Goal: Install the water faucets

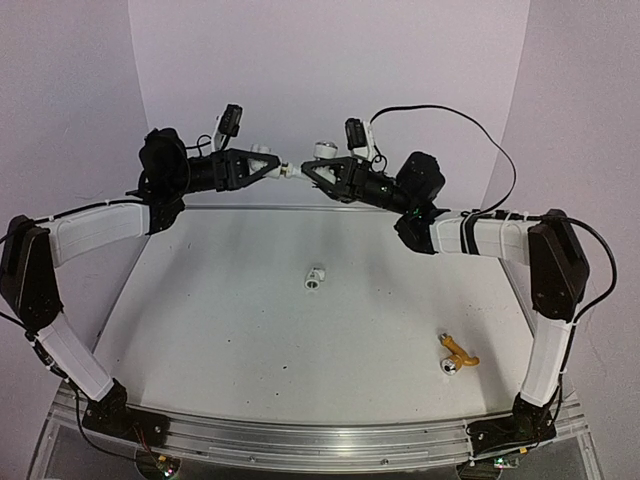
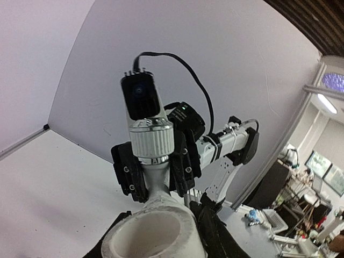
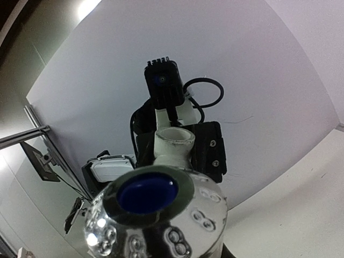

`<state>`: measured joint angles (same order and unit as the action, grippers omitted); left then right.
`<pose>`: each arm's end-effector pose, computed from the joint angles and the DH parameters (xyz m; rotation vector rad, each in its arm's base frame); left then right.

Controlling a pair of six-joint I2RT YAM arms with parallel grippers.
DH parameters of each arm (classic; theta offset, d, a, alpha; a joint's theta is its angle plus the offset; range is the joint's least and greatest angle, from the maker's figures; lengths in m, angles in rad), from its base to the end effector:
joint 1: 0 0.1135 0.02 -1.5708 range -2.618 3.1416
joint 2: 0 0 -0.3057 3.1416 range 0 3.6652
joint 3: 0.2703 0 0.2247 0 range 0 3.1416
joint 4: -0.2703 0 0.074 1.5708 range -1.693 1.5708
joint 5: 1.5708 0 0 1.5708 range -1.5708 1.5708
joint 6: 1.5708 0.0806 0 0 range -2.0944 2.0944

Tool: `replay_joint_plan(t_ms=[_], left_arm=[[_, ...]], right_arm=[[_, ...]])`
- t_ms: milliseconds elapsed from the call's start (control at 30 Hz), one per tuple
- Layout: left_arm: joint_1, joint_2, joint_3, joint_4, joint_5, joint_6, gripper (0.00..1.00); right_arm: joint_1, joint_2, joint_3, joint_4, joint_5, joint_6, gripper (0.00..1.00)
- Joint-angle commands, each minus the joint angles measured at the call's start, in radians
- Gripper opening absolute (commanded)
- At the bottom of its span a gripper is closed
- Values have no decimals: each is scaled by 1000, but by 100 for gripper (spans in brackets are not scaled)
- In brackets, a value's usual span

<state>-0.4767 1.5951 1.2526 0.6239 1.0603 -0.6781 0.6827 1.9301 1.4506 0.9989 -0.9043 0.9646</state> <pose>0.2880 -0.2279 0.4344 0.8806 1.4000 -1.5875 0.3129 0.3361 0.4145 -0.7981 1.2841 1.8486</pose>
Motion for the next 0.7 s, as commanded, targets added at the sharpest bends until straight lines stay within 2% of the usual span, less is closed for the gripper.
replay_joint_plan(t_ms=[0, 133, 233, 267, 333, 367, 400, 467, 533, 567, 633, 667], left_arm=[[-87, 75, 25, -6, 376, 556, 0], [-86, 78, 38, -9, 326, 695, 0], [-86, 87, 70, -10, 284, 695, 0], [-85, 101, 100, -9, 279, 611, 0], [-83, 127, 151, -9, 260, 351, 5], [-84, 124, 144, -9, 239, 294, 8], [-86, 112, 118, -9, 199, 213, 15], [-88, 59, 16, -9, 115, 81, 23], [-98, -1, -87, -9, 27, -6, 44], [-103, -22, -116, -9, 2, -33, 49], [-128, -95, -197, -8, -82, -106, 69], [-138, -115, -214, -8, -102, -127, 73]], right_arm=[[72, -7, 70, -60, -2, 491, 0], [74, -76, 12, -52, 37, 565, 0], [74, -101, 8, -63, 48, 551, 0], [74, -111, 4, -83, 54, 502, 0], [65, -133, -12, -148, 67, 377, 0], [57, -139, -15, -155, 68, 340, 0], [50, -144, -21, -159, 68, 275, 0], [33, -159, -46, -167, 77, 121, 0], [23, -169, -61, -187, 77, 2, 0], [21, -174, -64, -195, 73, -33, 0], [20, -193, -72, -261, 69, -200, 0], [20, -202, -77, -279, 70, -223, 0]])
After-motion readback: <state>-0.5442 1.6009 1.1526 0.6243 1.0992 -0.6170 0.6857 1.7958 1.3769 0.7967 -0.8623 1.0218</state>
